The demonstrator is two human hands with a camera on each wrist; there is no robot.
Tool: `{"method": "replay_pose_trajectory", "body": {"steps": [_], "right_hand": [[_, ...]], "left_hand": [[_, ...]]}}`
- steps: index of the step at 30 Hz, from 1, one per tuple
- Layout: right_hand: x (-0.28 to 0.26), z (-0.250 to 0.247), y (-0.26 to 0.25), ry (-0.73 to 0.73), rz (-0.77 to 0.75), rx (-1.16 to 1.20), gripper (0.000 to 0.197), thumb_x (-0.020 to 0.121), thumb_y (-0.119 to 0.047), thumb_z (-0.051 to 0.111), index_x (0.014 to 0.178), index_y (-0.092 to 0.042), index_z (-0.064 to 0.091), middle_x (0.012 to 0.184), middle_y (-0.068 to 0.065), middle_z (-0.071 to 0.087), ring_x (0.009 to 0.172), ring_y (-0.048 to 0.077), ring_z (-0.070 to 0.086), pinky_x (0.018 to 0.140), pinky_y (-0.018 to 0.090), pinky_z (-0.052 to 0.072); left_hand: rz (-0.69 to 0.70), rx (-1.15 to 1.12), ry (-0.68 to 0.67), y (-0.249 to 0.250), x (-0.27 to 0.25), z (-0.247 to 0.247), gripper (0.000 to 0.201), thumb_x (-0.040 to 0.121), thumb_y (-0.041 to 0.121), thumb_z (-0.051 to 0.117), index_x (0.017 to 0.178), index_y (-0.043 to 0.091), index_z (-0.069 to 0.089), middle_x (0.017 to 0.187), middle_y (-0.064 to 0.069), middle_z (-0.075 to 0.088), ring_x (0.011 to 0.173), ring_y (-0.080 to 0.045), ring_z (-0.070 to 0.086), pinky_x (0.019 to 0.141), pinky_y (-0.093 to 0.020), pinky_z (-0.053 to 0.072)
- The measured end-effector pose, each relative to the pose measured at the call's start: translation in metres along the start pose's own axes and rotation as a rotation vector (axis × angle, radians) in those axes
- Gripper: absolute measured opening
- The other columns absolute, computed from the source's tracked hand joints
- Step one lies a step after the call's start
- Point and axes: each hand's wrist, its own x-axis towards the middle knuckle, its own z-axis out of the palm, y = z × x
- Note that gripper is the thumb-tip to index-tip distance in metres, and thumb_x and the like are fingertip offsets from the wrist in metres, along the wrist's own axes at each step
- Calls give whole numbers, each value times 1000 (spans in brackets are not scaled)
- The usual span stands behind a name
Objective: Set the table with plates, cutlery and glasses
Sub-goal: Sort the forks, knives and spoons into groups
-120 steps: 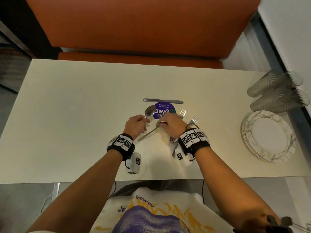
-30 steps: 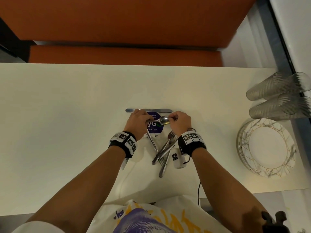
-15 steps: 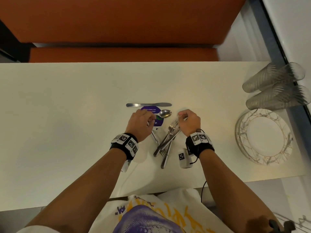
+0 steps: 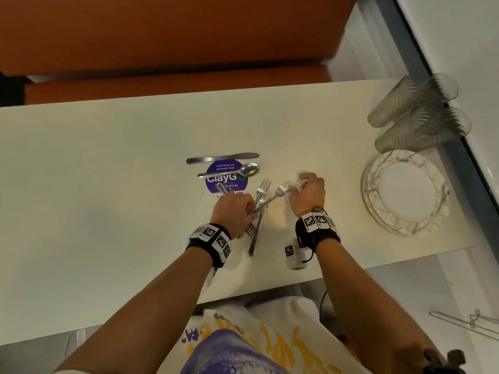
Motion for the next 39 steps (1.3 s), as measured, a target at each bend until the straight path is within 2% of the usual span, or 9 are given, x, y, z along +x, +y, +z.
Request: {"method": "replay_pose_trajectory", "body": {"steps": [2, 7, 11, 14, 20, 25, 31, 35, 39], "right_hand": [[5, -1, 4, -44, 33, -20, 34, 91, -18, 69, 123, -16, 59, 126, 13, 52, 111, 28, 57, 92, 31, 47], [11, 1, 3, -125, 17, -60, 4, 86, -21, 67, 87, -25, 66, 102, 5, 68, 96, 25, 66, 80, 29, 53], [17, -12, -10, -142, 11, 56, 6, 87, -15, 67, 88, -21, 69, 95, -2, 74, 87, 15, 66, 82, 22, 50], [21, -22, -22, -145, 6, 189, 13, 85, -14, 70, 81, -26, 65, 85, -1, 77, 83, 17, 72, 89, 37, 58], [13, -20, -56, -184, -83, 300, 8, 86, -18, 69, 87, -25, 65, 83, -3, 77, 83, 16, 73, 85, 42, 60], [-11, -11, -74, -210, -183, 352, 5, 89, -21, 69, 94, -21, 69, 83, -4, 77, 79, 11, 73, 78, 31, 60], [-23, -1, -42, -134, -100, 175, 14, 91, -22, 69, 103, -15, 71, 93, -4, 70, 78, 4, 61, 71, 12, 46], [-32, 8, -20, -166, -20, 68, 17, 92, -19, 67, 107, -13, 69, 92, -2, 66, 83, 11, 58, 77, 19, 45], [-34, 16, -17, -200, 9, 21, 24, 89, -26, 71, 111, -17, 67, 96, -1, 66, 87, 14, 59, 79, 22, 44]], "left_hand": [[-6, 14, -2, 0, 0, 0, 23, 91, 45, 74, 101, 25, 70, 93, 6, 68, 93, -15, 57, 91, -38, 52], [-12, 2, -26, 2, 0, -2, 22, 90, 43, 76, 102, 25, 70, 93, 7, 68, 93, -15, 58, 91, -39, 53], [-32, -105, -38, 3, 0, -7, 19, 93, 42, 72, 99, 24, 69, 92, 7, 68, 90, -13, 60, 85, -34, 54], [-86, -241, 55, 6, 5, -14, 16, 99, 36, 64, 97, 21, 65, 88, 6, 65, 82, -13, 62, 77, -32, 55], [-160, -558, 74, 28, 22, -39, 26, 106, 38, 53, 116, 17, 66, 95, 5, 72, 88, -9, 68, 80, -22, 52], [-232, -750, 3, 25, 22, -40, 23, 109, 24, 50, 109, 15, 70, 79, -1, 71, 64, -13, 64, 65, -32, 52], [-341, -732, 72, 1, 1, -29, 26, 108, 25, 50, 107, 13, 73, 79, 8, 64, 69, -8, 57, 73, -29, 46], [-382, -738, 85, -15, -10, -23, 24, 108, 27, 49, 102, 18, 71, 96, 3, 72, 75, -8, 57, 81, -34, 50], [-436, -715, 77, -21, -19, -23, 26, 107, 30, 51, 92, 21, 71, 85, 0, 67, 75, -15, 55, 77, -37, 48]]}}
